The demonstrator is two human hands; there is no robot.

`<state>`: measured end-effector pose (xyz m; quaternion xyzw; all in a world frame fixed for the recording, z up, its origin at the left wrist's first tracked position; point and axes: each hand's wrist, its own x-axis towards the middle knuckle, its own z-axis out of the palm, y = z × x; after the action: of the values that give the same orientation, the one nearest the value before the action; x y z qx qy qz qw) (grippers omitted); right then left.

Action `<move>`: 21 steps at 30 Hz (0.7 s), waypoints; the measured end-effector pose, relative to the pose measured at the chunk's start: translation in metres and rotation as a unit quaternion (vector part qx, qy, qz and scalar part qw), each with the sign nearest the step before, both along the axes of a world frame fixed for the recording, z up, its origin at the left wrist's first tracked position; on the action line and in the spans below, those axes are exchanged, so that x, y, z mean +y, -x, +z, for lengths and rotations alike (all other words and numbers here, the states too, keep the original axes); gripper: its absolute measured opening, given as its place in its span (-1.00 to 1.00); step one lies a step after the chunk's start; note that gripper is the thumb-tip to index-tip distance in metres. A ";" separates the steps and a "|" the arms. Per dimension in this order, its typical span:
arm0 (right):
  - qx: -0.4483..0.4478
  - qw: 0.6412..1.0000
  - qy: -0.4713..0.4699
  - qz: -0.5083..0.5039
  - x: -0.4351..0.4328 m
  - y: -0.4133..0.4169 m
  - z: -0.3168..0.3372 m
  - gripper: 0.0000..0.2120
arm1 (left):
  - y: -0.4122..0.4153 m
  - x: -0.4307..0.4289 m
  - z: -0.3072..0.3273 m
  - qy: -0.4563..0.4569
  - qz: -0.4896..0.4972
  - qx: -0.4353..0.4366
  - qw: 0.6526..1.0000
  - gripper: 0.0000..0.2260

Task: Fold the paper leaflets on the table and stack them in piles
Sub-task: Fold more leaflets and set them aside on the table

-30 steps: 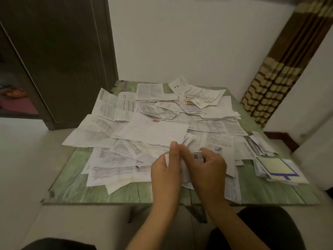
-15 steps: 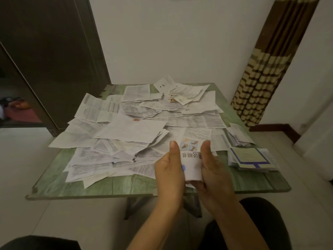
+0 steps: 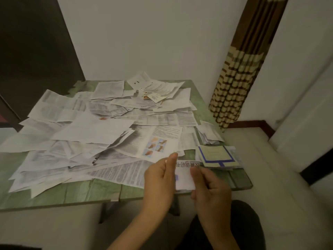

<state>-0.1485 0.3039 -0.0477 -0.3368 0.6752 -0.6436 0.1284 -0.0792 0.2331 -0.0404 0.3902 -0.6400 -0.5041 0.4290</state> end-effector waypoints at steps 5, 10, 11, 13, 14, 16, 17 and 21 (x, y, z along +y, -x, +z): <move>0.019 0.999 -0.010 -0.044 0.004 0.042 0.001 -0.84 | 0.028 -0.003 0.012 -0.048 -0.118 -0.019 0.992 -0.85; 0.153 0.981 -0.084 -0.078 -0.008 0.089 0.009 -0.78 | 0.072 -0.011 0.014 0.059 -0.061 -0.048 0.995 -0.95; 0.167 0.976 -0.115 -0.082 -0.011 0.096 0.006 -0.77 | 0.081 -0.011 0.009 0.082 -0.050 -0.079 0.992 -0.88; 0.203 0.956 -0.195 -0.080 -0.014 0.104 -0.003 -0.71 | 0.093 -0.013 -0.008 0.176 -0.016 -0.200 0.964 -0.75; 0.229 0.941 -0.236 -0.081 -0.014 0.107 -0.008 -0.69 | 0.098 -0.014 -0.017 0.242 -0.011 -0.254 0.936 -0.71; 0.286 0.897 -0.323 -0.093 -0.013 0.107 -0.012 -0.67 | 0.105 -0.013 -0.031 0.318 -0.015 -0.276 0.907 -0.70; 0.313 0.878 -0.347 -0.106 -0.013 0.106 -0.012 -0.69 | 0.107 -0.013 -0.034 0.342 -0.025 -0.282 0.896 -0.72; 0.404 0.836 -0.315 -0.198 -0.013 0.113 -0.025 -0.64 | 0.108 -0.011 -0.030 0.367 -0.091 -0.322 0.868 -0.74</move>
<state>-0.2611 0.2906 -0.0729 -0.3679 0.8853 -0.2144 -0.1870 -0.1873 0.2222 -0.0700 0.2853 -0.9140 -0.1160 0.2640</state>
